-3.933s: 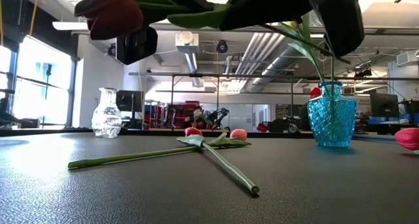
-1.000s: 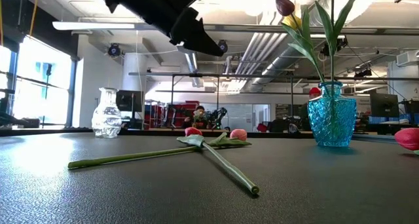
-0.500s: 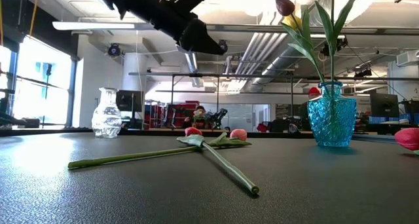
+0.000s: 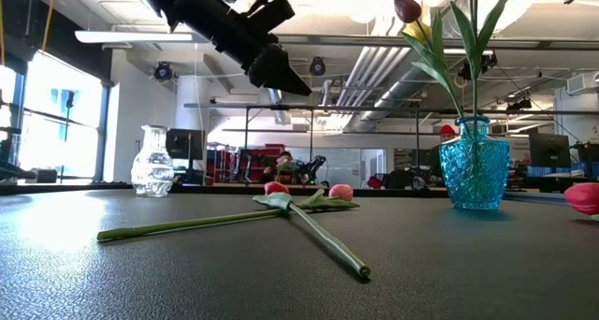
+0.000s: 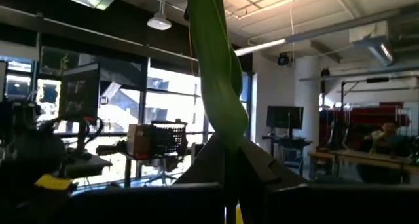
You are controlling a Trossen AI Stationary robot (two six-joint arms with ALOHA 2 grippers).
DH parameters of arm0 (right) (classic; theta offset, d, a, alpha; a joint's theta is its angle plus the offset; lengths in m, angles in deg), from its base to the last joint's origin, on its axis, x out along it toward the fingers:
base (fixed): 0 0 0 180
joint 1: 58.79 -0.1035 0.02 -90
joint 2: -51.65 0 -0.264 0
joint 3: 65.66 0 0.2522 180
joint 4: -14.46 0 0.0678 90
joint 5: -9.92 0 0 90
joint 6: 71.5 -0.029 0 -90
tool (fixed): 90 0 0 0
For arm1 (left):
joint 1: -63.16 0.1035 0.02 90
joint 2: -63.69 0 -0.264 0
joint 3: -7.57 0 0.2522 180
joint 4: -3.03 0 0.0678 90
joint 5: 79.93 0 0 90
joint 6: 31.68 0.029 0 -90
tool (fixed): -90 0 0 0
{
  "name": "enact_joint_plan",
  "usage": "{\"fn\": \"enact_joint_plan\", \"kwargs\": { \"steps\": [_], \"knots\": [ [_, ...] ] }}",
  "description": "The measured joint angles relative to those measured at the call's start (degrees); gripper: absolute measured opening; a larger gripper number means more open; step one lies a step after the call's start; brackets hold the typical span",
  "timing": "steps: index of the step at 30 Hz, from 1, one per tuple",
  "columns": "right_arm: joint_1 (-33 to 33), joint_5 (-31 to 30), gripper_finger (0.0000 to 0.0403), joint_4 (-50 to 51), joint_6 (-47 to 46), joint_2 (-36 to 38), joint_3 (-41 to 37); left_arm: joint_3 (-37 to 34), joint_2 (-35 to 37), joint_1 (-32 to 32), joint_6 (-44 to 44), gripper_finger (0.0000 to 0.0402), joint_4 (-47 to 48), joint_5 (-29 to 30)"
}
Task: Sort flowers into vase by color
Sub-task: Put the dark red flower into the blue vase
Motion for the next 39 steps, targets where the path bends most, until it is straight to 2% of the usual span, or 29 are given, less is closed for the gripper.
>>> {"fn": "enact_joint_plan", "kwargs": {
  "steps": [11,18,22,29,34,39],
  "knots": [
    [2.1,1.6,0.0,-1.5,-7.4,0.3,-9.2,0.0,0.0,0.0,-4.2,0.0179,-0.2,-0.1],
    [2.7,3.3,0.0012,-3.0,-7.9,0.4,-13.3,0.0,0.0,-0.2,-4.6,0.0179,0.0,-0.1],
    [2.7,3.3,0.0059,-3.5,-8.0,0.4,-13.4,0.0,0.0,-0.2,-6.6,0.0179,0.0,-0.1],
    [2.7,-4.8,0.0163,-10.6,-7.7,0.5,-13.3,0.0,0.0,-0.2,-7.5,0.0179,1.0,0.0],
    [2.4,-4.9,0.0218,-10.5,-8.5,0.4,-13.3,0.0,0.0,-0.2,-7.5,0.0179,1.7,0.0],
    [0.1,-3.9,0.025,-11.5,-9.5,0.4,-11.6,0.0,0.0,-0.2,-7.1,0.0179,1.8,0.0]
  ]
}}
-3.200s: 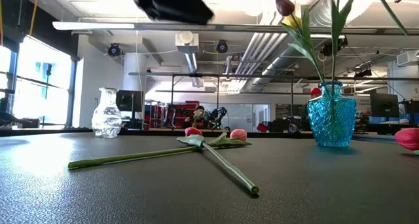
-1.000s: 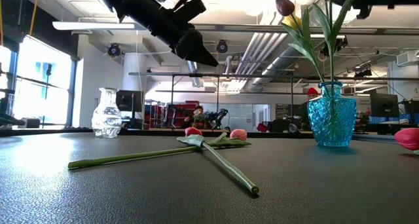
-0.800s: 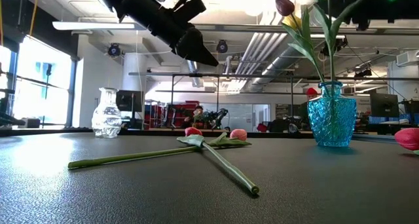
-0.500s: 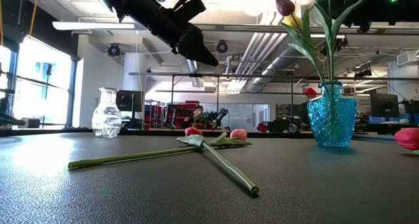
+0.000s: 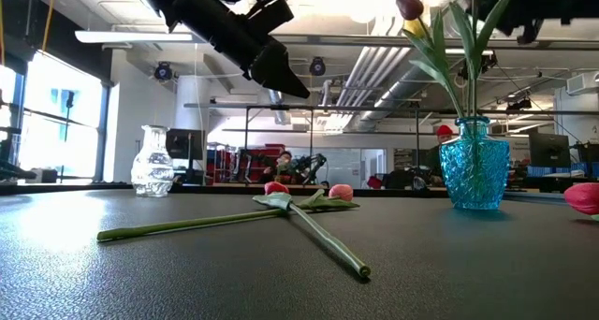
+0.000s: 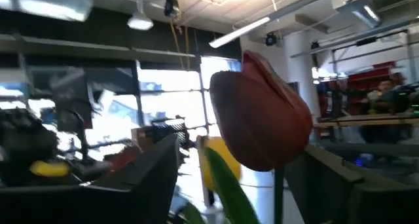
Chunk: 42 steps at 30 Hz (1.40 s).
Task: Sort flowers into vase by color
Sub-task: Put the dark red flower into the blue vase
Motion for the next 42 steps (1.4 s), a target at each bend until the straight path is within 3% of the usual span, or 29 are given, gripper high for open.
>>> {"fn": "enact_joint_plan", "kwargs": {
  "steps": [4,8,11,21,28,33,39,42],
  "knots": [
    [-2.9,-0.7,0.0263,2.8,1.2,0.0,4.4,0.0,0.0,0.0,0.0,0.0179,0.0,0.0],
    [-5.2,-10.7,0.0274,14.8,2.1,-0.1,10.6,0.0,0.0,0.0,0.0,0.0179,0.0,0.0],
    [-5.6,-15.7,0.0285,26.9,-5.3,-0.4,13.7,0.0,0.0,0.0,-0.3,0.0179,0.0,0.0],
    [-7.8,-15.3,0.0322,65.8,-31.8,-0.5,25.9,0.0,0.0,-0.1,-0.4,0.0179,0.3,-0.2],
    [-7.7,-4.7,0.0349,92.2,-50.6,-1.2,36.5,0.0,0.0,-0.2,-0.4,0.0179,1.0,-0.3],
    [-5.7,1.0,0.0351,108.1,-62.3,-4.0,39.4,0.0,0.0,-0.1,-0.4,0.0179,0.9,-0.4],
    [-3.9,2.8,0.0351,117.5,-63.4,-7.0,41.1,0.0,0.0,-0.1,-0.5,0.0179,0.7,-0.7],
    [-3.7,6.6,0.0351,118.3,-61.1,-7.8,42.8,0.0,0.0,-0.1,-0.9,0.0179,0.8,-2.8]
  ]
}}
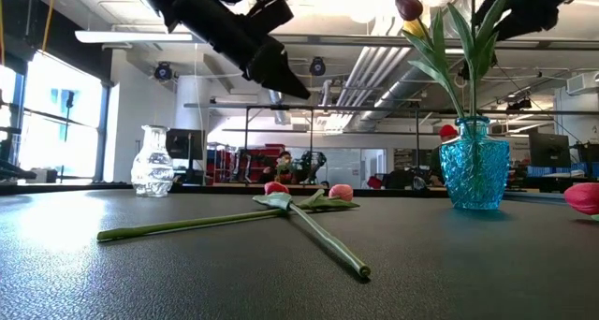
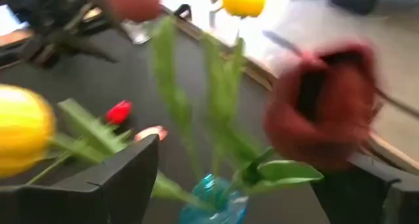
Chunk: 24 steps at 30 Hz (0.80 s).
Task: Sort flowers into vase by color
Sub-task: Put the dark red flower into the blue vase, then move the blue vase to the top right of the table
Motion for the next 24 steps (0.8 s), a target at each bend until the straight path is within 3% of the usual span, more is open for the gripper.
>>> {"fn": "enact_joint_plan", "kwargs": {
  "steps": [6,15,24],
  "knots": [
    [0.8,12.4,0.0351,5.2,-1.5,-1.5,5.2,0.0,0.0,0.0,-0.6,0.0179,0.0,-1.9],
    [0.9,14.1,0.0351,19.4,-13.6,-5.4,5.4,0.0,0.0,0.0,-0.6,0.0179,0.0,-1.9],
    [0.9,18.0,0.0351,13.1,-16.3,-7.1,-4.5,0.0,0.0,0.0,-0.6,0.0179,0.1,-1.9]
  ]
}}
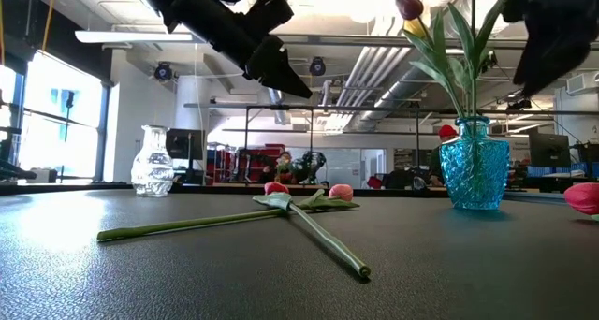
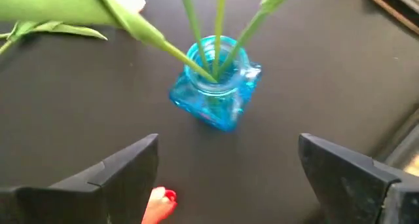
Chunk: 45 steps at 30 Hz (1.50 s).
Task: Sort flowers into vase by color
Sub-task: Move the blue vase to the top right of the table
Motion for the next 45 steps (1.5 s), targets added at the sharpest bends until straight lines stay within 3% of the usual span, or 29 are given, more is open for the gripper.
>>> {"fn": "enact_joint_plan", "kwargs": {
  "steps": [10,21,36,45],
  "knots": [
    [0.0,-7.5,0.0351,-24.5,2.2,0.1,-14.9,0.0,0.0,0.0,0.0,0.0179,0.0,0.0],
    [0.0,-17.8,0.0346,-35.4,5.1,0.1,-22.0,0.0,0.0,0.0,0.1,0.0179,0.1,0.1],
    [0.0,-20.1,0.0195,-36.6,7.1,-1.0,-22.3,0.0,0.0,0.0,0.5,0.0179,0.0,0.1],
    [0.0,-20.1,0.0181,-36.7,7.3,-1.0,-22.3,0.0,0.0,0.0,0.5,0.0179,0.0,0.2]
  ]
}}
